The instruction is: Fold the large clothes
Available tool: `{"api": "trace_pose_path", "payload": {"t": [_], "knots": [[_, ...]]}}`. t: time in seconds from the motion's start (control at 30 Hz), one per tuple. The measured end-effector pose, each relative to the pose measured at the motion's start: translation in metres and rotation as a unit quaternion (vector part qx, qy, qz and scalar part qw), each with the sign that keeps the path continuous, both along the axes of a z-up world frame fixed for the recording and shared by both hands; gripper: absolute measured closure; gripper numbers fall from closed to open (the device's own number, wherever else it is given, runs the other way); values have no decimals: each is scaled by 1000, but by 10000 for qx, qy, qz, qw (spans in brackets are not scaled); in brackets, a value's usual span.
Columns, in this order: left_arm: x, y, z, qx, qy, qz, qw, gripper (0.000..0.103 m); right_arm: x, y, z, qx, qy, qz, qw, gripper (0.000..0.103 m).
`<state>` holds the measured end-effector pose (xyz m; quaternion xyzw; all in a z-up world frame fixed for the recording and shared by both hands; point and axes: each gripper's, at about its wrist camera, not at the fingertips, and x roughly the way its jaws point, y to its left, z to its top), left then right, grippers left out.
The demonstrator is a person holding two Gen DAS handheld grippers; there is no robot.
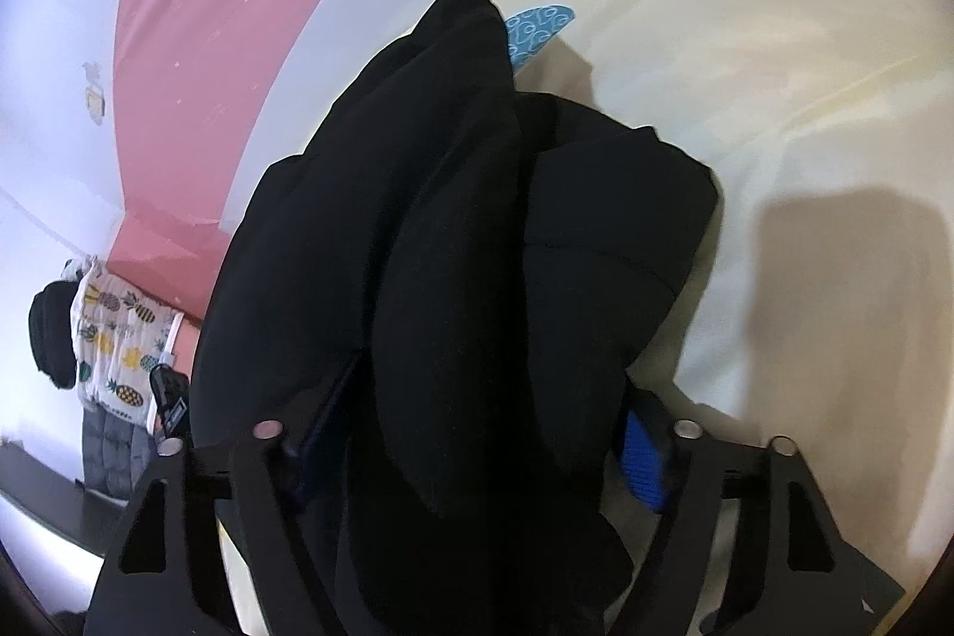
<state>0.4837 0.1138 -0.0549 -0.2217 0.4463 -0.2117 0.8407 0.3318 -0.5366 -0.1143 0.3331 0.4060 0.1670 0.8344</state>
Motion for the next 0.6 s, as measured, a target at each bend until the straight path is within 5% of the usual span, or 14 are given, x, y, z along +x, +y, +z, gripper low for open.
{"api": "trace_pose_path", "payload": {"t": [0.17, 0.43, 0.6], "knots": [[-1, -7, 3, 200, -14, -47, 9998, 19, -4, 5, 3, -118, -90, -12, 9999, 47], [-12, -17, 18, 472, -205, 43, 9987, 57, -10, 15, 16, -357, -61, -168, 9992, 61], [-17, -27, 41, 864, -290, 185, 9957, 71, -13, 20, 27, -385, 2, -364, 9986, 68]]}}
